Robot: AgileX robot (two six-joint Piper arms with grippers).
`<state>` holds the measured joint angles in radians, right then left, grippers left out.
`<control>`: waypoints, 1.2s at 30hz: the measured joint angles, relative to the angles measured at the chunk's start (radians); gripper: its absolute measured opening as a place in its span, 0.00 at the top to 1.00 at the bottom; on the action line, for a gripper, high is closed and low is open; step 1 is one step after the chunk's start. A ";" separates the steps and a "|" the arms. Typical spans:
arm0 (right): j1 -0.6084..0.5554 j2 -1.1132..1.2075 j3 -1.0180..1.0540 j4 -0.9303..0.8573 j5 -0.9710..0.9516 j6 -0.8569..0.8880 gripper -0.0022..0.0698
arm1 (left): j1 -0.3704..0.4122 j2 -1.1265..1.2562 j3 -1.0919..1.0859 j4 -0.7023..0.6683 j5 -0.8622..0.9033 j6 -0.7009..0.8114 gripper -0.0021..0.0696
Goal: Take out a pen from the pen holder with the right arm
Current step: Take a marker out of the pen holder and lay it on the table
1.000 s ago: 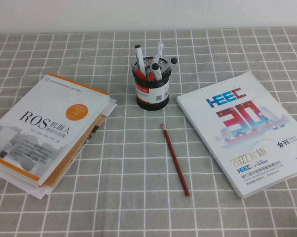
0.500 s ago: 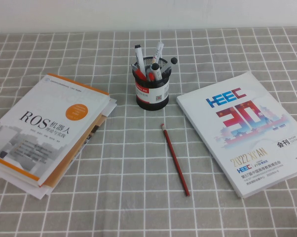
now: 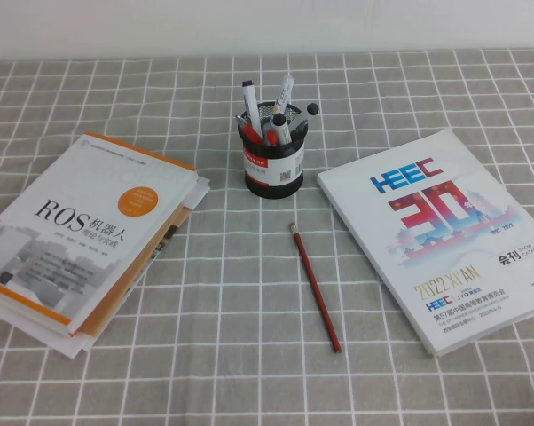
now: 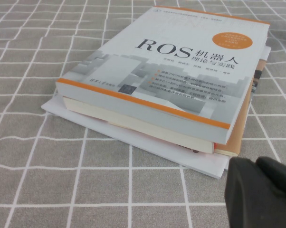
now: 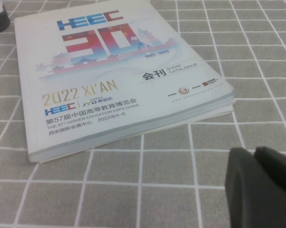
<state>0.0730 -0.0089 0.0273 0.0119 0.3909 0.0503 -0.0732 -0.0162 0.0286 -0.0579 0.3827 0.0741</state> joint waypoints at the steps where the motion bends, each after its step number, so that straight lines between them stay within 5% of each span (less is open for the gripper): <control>1: 0.000 0.000 0.000 0.000 0.000 0.000 0.99 | 0.000 0.000 0.000 0.000 0.000 0.000 0.98; 26: 0.000 0.000 0.000 0.004 -0.025 0.000 0.99 | 0.000 0.000 0.000 0.000 0.000 0.000 0.98; 36: 0.000 0.000 0.000 0.229 -0.228 0.000 0.99 | 0.000 0.000 0.000 0.000 0.000 0.000 0.98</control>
<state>0.0730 -0.0089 0.0273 0.2409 0.1629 0.0503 -0.0732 -0.0162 0.0286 -0.0579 0.3827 0.0741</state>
